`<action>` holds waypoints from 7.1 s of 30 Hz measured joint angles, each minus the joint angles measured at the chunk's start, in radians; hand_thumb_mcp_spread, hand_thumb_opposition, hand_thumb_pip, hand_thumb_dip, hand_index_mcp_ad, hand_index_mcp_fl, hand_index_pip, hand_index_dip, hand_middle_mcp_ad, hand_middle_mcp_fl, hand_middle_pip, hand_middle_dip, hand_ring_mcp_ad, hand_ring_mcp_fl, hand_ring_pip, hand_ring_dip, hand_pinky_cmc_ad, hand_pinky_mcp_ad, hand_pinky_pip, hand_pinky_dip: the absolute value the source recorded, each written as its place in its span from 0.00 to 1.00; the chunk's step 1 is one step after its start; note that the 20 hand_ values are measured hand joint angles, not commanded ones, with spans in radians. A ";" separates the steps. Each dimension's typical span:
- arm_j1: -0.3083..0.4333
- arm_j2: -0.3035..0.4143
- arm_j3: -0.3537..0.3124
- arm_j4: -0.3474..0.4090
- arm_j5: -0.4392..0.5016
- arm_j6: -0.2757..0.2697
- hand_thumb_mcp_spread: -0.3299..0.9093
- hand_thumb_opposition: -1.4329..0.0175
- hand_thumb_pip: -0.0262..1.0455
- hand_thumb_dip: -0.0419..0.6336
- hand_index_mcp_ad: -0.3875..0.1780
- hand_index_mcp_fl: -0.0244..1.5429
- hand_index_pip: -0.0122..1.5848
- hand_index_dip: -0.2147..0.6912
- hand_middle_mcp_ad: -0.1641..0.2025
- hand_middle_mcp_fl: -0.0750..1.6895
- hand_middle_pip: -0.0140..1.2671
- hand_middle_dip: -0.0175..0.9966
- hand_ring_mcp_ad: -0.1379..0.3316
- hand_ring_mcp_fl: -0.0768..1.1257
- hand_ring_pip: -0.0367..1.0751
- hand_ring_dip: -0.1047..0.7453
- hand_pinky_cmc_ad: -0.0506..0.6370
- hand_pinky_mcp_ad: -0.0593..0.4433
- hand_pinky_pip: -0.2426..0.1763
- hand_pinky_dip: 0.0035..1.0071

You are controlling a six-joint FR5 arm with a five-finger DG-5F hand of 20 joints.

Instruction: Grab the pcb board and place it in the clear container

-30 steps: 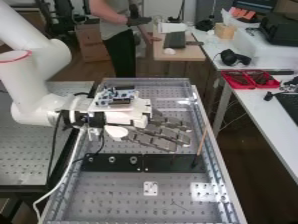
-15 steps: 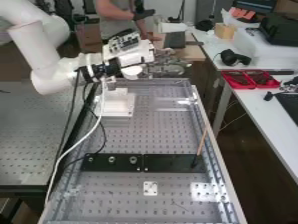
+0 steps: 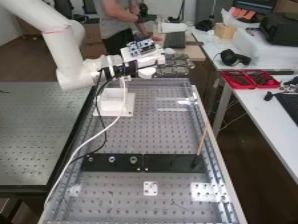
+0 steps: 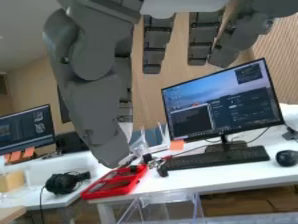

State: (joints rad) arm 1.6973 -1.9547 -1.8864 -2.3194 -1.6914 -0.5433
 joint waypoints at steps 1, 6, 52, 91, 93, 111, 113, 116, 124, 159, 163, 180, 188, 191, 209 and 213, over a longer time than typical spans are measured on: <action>0.007 -0.009 0.007 -0.010 0.007 -0.003 0.85 0.36 0.43 0.42 0.32 0.43 0.83 0.34 0.37 0.11 0.12 0.17 0.64 0.12 0.11 0.19 0.55 0.41 0.48 0.19; 0.032 -0.045 0.037 -0.041 0.034 -0.007 0.85 0.36 0.43 0.42 0.32 0.43 0.82 0.34 0.37 0.11 0.12 0.17 0.64 0.12 0.11 0.19 0.55 0.41 0.47 0.19; 0.062 -0.201 0.207 -0.240 0.104 -0.011 0.71 0.42 0.41 0.42 0.41 0.09 0.69 0.35 0.39 0.05 0.12 0.17 0.66 0.08 0.12 0.19 0.55 0.40 0.47 0.21; -0.207 0.212 0.035 -0.323 0.139 -0.089 0.68 0.47 0.31 0.39 0.47 0.23 0.17 0.48 0.43 0.07 0.12 0.17 0.67 0.08 0.11 0.19 0.55 0.42 0.47 0.30; -0.249 0.221 0.058 -0.379 0.105 -0.094 0.68 0.47 0.30 0.39 0.47 0.23 0.15 0.49 0.44 0.07 0.12 0.17 0.67 0.08 0.11 0.19 0.55 0.44 0.46 0.30; -0.411 0.238 0.270 -0.707 0.061 -0.180 0.67 0.47 0.28 0.34 0.48 0.30 0.07 0.66 0.44 0.11 0.12 0.18 0.68 0.08 0.11 0.19 0.56 0.57 0.44 0.31; -0.411 0.241 0.279 -0.718 0.078 -0.189 0.67 0.47 0.28 0.34 0.48 0.29 0.06 0.66 0.44 0.11 0.12 0.18 0.66 0.08 0.12 0.19 0.57 0.58 0.44 0.31; -0.410 0.243 0.290 -0.728 0.103 -0.198 0.67 0.47 0.28 0.34 0.48 0.29 0.06 0.67 0.44 0.12 0.12 0.18 0.66 0.08 0.12 0.19 0.58 0.58 0.44 0.31; -0.403 0.256 0.270 -0.697 0.152 -0.199 0.65 0.47 0.28 0.34 0.48 0.29 0.06 0.67 0.45 0.12 0.11 0.18 0.65 0.08 0.12 0.19 0.61 0.61 0.43 0.31; -0.284 0.291 0.265 -0.741 0.320 -0.191 0.58 0.47 0.38 0.34 0.50 0.27 0.06 0.51 0.46 0.15 0.11 0.18 0.65 0.08 0.13 0.19 0.60 0.66 0.43 0.35; -0.301 0.282 0.264 -0.728 0.261 -0.189 0.58 0.47 0.38 0.34 0.51 0.27 0.06 0.51 0.48 0.15 0.11 0.18 0.64 0.08 0.13 0.19 0.62 0.67 0.43 0.35; -0.352 0.232 0.324 -0.766 0.022 -0.197 0.57 0.47 0.39 0.34 0.51 0.27 0.06 0.51 0.50 0.15 0.11 0.18 0.64 0.08 0.13 0.19 0.62 0.68 0.43 0.35; -0.355 0.231 0.339 -0.771 -0.031 -0.203 0.57 0.47 0.39 0.34 0.51 0.27 0.06 0.51 0.51 0.15 0.11 0.18 0.64 0.08 0.13 0.19 0.62 0.68 0.43 0.36; -0.358 0.236 0.340 -0.767 -0.044 -0.207 0.57 0.47 0.39 0.34 0.51 0.27 0.06 0.51 0.51 0.15 0.11 0.18 0.64 0.08 0.13 0.19 0.62 0.68 0.43 0.36; -0.361 0.245 0.338 -0.765 -0.056 -0.213 0.57 0.47 0.37 0.34 0.51 0.27 0.06 0.51 0.51 0.15 0.11 0.18 0.64 0.08 0.13 0.19 0.65 0.68 0.43 0.36; -0.358 0.248 0.335 -0.763 -0.052 -0.211 0.57 0.47 0.37 0.34 0.51 0.27 0.06 0.51 0.51 0.15 0.11 0.18 0.64 0.08 0.13 0.19 0.65 0.67 0.43 0.36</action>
State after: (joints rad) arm 1.3397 -1.7065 -1.5515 -3.0822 -1.7439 -0.7547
